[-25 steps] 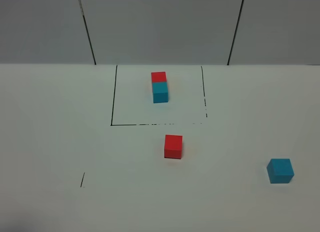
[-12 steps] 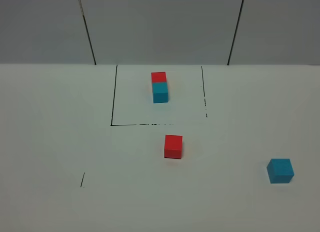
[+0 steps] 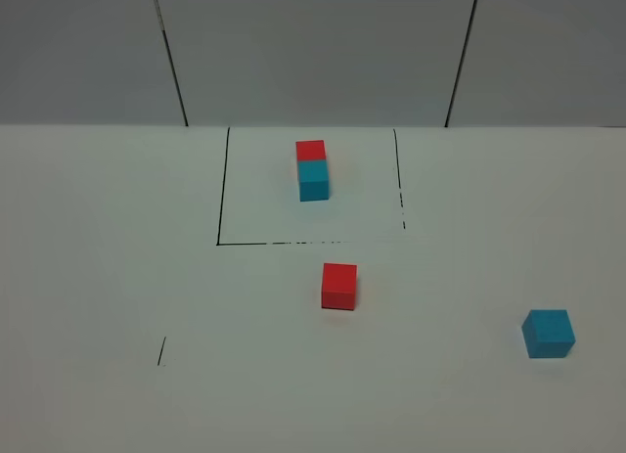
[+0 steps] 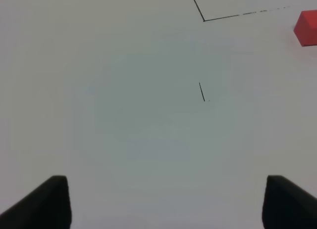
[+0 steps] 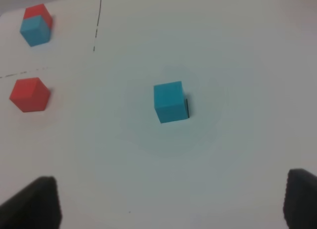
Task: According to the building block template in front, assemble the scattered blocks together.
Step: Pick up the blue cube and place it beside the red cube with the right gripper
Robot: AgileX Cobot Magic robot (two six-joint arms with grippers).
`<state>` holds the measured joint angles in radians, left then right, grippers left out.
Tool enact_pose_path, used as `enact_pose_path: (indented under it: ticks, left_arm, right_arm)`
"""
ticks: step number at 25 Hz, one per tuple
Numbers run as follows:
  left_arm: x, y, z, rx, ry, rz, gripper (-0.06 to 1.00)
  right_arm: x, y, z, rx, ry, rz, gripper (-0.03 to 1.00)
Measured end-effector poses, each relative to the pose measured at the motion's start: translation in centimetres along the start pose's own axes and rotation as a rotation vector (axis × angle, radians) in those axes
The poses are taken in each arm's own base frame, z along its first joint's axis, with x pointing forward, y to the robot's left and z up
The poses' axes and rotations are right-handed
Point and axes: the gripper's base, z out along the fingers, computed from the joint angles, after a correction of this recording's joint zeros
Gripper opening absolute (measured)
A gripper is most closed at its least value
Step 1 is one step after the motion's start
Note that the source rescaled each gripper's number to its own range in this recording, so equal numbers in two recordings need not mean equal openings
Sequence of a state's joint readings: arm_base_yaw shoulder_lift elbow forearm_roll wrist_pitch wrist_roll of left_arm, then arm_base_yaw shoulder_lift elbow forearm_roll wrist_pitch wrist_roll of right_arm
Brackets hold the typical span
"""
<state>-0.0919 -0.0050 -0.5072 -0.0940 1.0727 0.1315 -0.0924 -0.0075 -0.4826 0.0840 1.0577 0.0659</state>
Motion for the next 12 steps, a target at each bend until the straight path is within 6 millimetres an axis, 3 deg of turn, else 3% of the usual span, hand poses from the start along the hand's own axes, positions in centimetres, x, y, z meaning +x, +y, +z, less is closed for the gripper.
enact_pose_path:
  ticks: [12]
  left_arm:
    - [0.00,0.00,0.00,0.000,0.000,-0.033,0.64]
  right_arm:
    - [0.00,0.00,0.00,0.000,0.000,0.000,0.80]
